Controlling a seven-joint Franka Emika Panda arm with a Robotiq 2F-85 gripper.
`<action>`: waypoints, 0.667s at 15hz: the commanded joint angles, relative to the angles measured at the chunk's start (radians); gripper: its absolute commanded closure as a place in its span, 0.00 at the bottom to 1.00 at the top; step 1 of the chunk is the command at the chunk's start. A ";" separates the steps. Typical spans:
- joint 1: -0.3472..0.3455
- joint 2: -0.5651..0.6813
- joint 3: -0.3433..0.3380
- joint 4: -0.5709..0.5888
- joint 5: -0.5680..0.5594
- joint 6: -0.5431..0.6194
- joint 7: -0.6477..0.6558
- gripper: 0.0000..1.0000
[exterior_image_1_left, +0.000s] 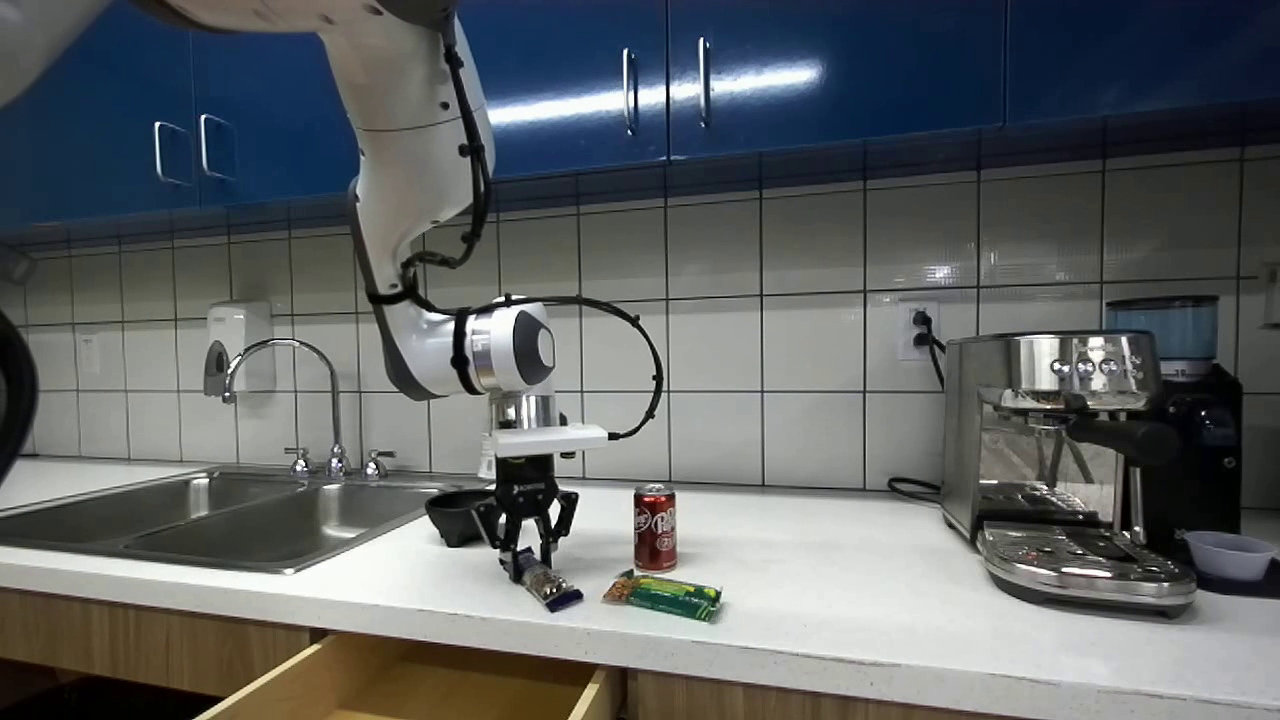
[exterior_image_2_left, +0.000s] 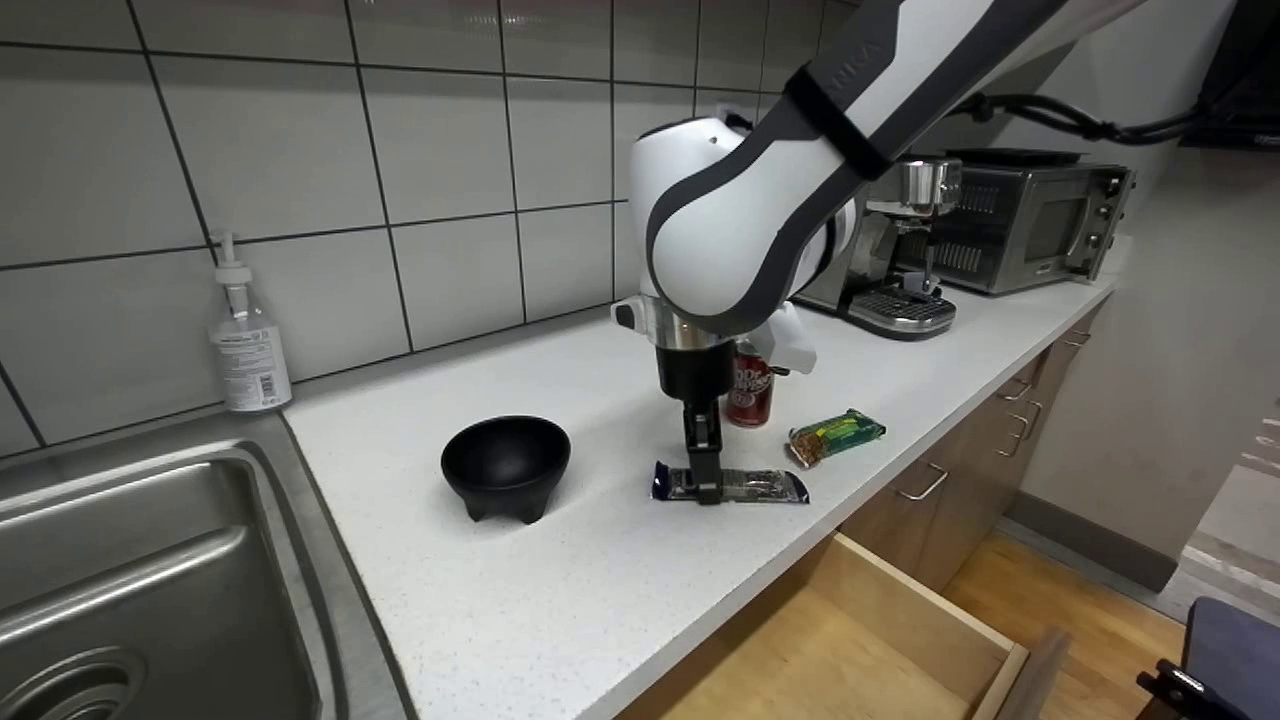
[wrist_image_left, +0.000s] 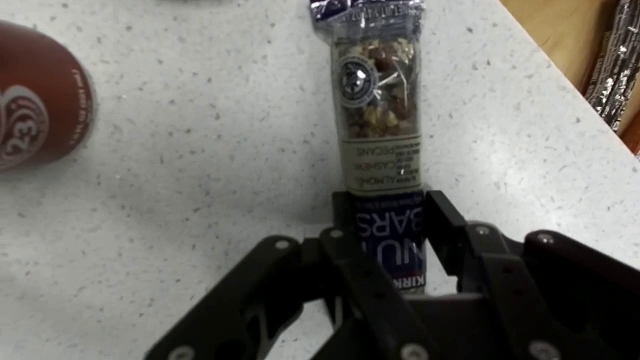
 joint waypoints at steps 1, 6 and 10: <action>-0.023 -0.003 0.022 0.010 0.013 -0.005 -0.032 0.88; -0.022 -0.038 0.021 -0.027 0.008 -0.019 -0.034 0.92; -0.024 -0.078 0.020 -0.064 0.028 -0.040 -0.004 0.92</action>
